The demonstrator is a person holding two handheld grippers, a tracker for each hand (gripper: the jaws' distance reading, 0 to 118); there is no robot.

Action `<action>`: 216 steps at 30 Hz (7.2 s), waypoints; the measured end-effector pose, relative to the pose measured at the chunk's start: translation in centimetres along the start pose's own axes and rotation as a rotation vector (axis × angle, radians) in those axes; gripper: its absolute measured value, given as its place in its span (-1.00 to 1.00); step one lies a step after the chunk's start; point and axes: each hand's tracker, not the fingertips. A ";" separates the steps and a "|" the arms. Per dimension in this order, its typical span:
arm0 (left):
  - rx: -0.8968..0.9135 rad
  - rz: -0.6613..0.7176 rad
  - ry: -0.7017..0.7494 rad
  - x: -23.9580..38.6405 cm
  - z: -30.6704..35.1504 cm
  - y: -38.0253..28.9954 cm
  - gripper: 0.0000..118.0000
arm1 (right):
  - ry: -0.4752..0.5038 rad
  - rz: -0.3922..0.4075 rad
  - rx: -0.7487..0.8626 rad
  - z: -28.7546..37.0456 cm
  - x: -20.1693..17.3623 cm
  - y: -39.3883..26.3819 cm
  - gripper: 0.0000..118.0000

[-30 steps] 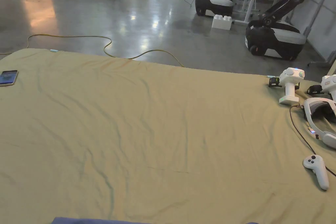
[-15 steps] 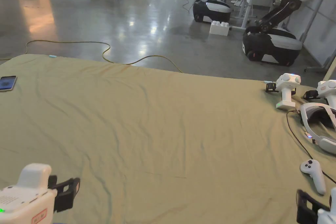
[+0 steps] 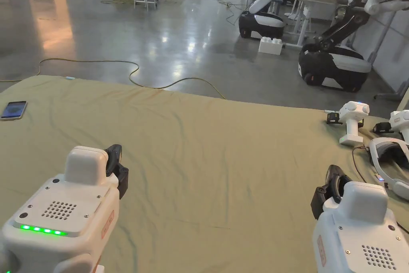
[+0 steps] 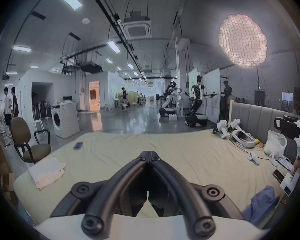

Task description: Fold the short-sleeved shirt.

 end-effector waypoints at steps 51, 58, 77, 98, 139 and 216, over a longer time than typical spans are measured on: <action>-1.001 0.908 -0.555 -18.3 -0.8 -25.7 -0.83 | 0.130 0.107 -0.222 -2.6 -3.6 -3.9 -1.00; -0.959 0.830 -0.522 -18.3 0.5 -21.5 -0.87 | 0.144 0.099 -0.222 -2.7 -3.6 -4.0 -1.00; -1.012 0.712 -0.297 -19.9 3.3 -9.8 -0.87 | 0.189 0.066 -0.210 -3.0 -3.1 -4.1 -1.00; -1.298 0.570 -0.436 5.6 -3.6 -17.4 -0.87 | 0.108 0.062 -0.269 -1.5 1.7 -5.6 -1.00; -1.219 0.371 -0.568 10.3 -1.1 -19.2 -0.68 | 0.107 0.086 -0.342 -0.6 1.9 -7.2 -1.00; -1.176 0.158 -0.501 13.4 -1.9 -11.6 -0.80 | 0.078 -0.047 -0.167 1.4 6.4 -4.9 -1.00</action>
